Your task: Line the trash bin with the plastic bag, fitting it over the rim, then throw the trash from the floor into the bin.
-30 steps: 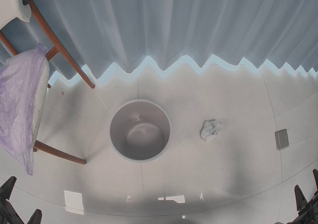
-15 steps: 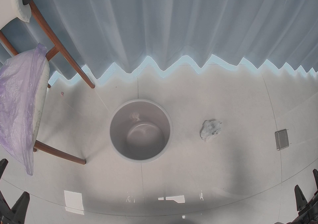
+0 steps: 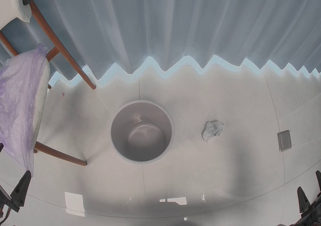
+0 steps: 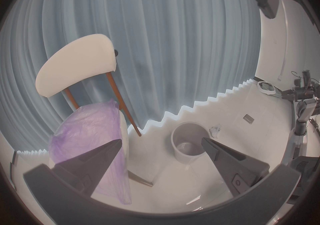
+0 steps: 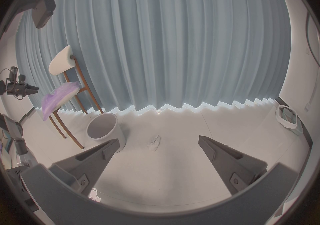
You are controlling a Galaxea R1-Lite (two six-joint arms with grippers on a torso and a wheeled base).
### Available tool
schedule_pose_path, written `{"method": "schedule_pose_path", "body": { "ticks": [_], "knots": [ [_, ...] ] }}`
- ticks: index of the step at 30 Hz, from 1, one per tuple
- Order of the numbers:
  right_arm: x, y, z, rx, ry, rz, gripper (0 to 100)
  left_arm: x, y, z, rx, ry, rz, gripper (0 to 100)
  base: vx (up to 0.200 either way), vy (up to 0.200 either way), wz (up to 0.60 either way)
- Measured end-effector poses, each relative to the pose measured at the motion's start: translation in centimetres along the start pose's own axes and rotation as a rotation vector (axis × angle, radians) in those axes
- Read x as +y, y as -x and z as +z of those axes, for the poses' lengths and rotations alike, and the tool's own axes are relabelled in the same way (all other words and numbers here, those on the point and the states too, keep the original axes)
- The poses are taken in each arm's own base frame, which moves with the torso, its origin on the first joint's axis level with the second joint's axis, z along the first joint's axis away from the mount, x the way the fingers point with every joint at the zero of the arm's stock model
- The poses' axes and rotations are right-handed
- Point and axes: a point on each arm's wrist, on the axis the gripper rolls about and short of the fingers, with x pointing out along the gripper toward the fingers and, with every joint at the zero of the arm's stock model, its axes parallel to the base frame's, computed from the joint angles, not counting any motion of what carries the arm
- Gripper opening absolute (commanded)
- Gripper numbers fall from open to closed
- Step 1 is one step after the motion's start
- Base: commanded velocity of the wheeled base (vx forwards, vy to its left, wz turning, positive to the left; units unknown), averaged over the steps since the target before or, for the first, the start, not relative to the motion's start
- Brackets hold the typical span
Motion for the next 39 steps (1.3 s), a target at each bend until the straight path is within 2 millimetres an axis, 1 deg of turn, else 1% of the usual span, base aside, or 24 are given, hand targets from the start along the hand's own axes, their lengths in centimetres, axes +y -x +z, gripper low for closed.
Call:
{"method": "schedule_pose_path", "body": {
  "ticks": [11,24,32,39],
  "knots": [
    [0.0,0.0,0.0,0.000,0.000,0.000,100,1.5,-2.2,0.9,0.094,0.030,0.060,100,0.000,0.000,0.00],
    [0.0,0.0,0.0,0.000,0.000,0.000,100,2.5,-4.1,0.4,0.188,0.074,0.047,100,0.000,0.000,0.00],
    [0.0,0.0,0.0,0.000,0.000,0.000,100,3.4,-5.7,0.0,0.268,0.096,0.083,100,0.000,0.000,0.00],
    [0.0,0.0,0.0,0.000,0.000,0.000,100,4.5,-7.2,0.6,0.279,0.093,0.113,100,0.000,0.000,0.00]
  ]
}}
